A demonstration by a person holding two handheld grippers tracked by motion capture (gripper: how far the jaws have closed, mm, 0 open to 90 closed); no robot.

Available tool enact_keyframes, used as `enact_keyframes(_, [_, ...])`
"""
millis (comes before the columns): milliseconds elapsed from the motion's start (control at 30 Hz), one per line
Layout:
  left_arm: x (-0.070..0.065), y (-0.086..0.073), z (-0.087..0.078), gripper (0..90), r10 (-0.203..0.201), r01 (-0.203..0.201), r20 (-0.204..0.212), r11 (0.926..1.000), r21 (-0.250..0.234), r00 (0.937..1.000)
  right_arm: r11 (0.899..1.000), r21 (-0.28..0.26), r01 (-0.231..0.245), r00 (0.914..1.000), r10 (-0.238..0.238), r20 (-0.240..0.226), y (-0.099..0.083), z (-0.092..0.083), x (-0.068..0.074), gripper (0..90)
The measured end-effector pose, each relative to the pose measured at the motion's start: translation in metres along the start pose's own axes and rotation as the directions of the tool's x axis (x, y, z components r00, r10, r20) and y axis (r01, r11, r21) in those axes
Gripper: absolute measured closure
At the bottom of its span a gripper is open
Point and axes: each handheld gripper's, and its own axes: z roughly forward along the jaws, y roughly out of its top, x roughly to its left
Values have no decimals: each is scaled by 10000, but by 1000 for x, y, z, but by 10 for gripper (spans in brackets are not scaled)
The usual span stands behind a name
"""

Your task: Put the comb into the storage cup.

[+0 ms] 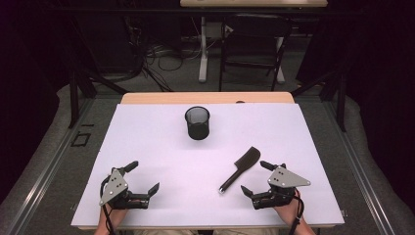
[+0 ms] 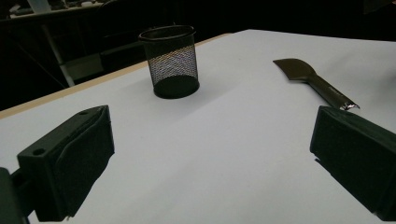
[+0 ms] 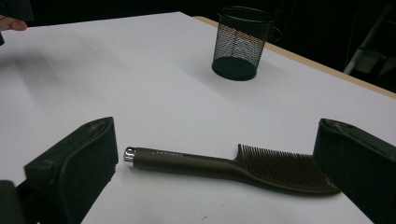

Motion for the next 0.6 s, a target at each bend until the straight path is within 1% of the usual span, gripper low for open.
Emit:
enact_keyframes(67, [0,0,0,0,-33,33,4,10000,4,10000,9999,95,47,10000,-46,-77,2,4,1,0])
enact_keyframes(267, [0,0,0,0,-26,26,16,10000,12,10000,9996,299,-9,9995,19,-308,7,16,3,0])
enact_keyframes(600, [0,0,3,0,9,-11,171,9999,115,9999,9987,512,6,9983,23,-578,12,29,6,0])
